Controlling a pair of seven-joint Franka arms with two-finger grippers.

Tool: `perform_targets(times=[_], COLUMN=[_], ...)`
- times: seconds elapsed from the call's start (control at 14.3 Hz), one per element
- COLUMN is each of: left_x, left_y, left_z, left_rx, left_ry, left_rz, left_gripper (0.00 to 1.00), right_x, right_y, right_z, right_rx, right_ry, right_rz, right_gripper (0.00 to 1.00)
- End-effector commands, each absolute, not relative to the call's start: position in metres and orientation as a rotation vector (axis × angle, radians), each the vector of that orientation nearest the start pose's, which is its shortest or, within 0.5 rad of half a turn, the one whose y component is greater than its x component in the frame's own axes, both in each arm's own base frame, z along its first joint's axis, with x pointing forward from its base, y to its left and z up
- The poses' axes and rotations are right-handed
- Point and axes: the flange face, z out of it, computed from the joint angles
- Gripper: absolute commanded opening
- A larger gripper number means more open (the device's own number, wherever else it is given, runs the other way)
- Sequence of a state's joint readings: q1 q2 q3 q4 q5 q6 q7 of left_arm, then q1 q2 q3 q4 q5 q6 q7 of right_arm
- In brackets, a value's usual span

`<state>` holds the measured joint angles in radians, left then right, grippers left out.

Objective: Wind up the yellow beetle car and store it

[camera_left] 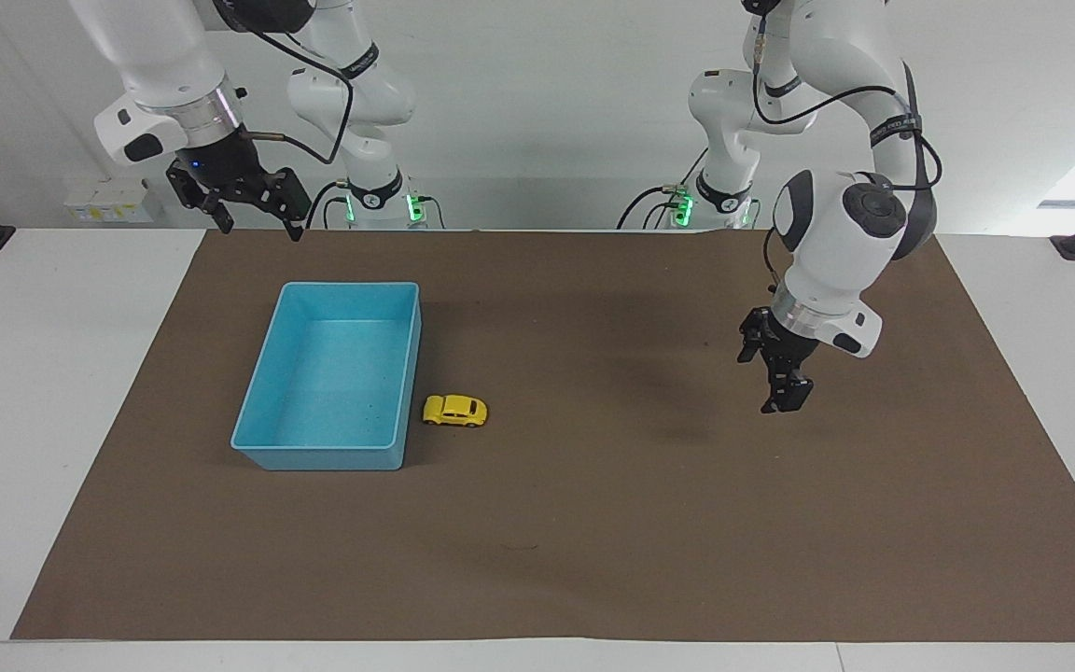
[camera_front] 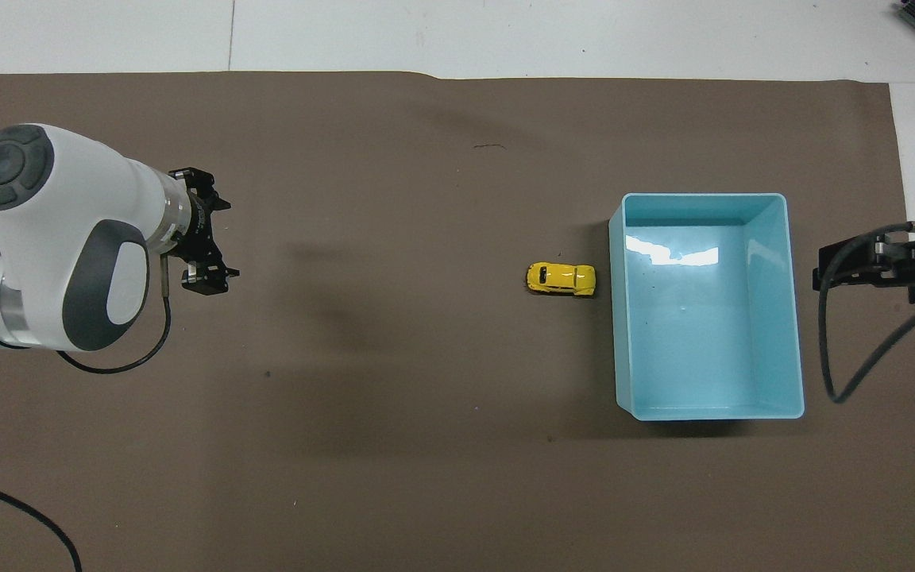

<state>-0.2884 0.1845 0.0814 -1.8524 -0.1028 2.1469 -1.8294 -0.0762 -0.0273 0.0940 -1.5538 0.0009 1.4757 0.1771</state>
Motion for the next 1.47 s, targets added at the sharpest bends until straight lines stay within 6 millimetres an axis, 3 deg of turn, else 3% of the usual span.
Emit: perform_targets(times=[0.0,0.35,0.56,0.77,1.05,1.19,1.4], left_x=[0.604,0.594,0.592,0.591,0.588,0.584,0.578], left_y=[-0.112,-0.104,-0.097,-0.091,-0.078,-0.073,-0.057], left_z=[0.469,0.503,0.516,0.516,0.518,0.525,0.531], left_rx=[2.049,2.288,2.456,2.68,2.843,2.901,2.987], left_ry=[2.163,1.873,1.67,1.34,1.017,0.86,0.559], left_rz=[0.038,0.094,0.105,0.103,0.098,0.095,0.082], left_gripper=[1.0,1.0,1.0,1.0,1.0,1.0,1.0], right_x=[0.537,0.538,0.55,0.563,0.582,0.591,0.596], right_y=[0.016,0.022,0.027,0.039,0.069,0.073,0.104], right_z=[0.643,0.642,0.625,0.609,0.58,0.569,0.559], right_rx=[-3.151,-3.14,-3.14,-3.135,-3.149,-3.145,-3.123], right_ry=[0.178,0.159,0.14,0.123,0.064,0.148,0.375], right_rz=[0.054,0.024,0.067,0.068,0.07,0.058,0.017], right_gripper=[1.0,1.0,1.0,1.0,1.0,1.0,1.0])
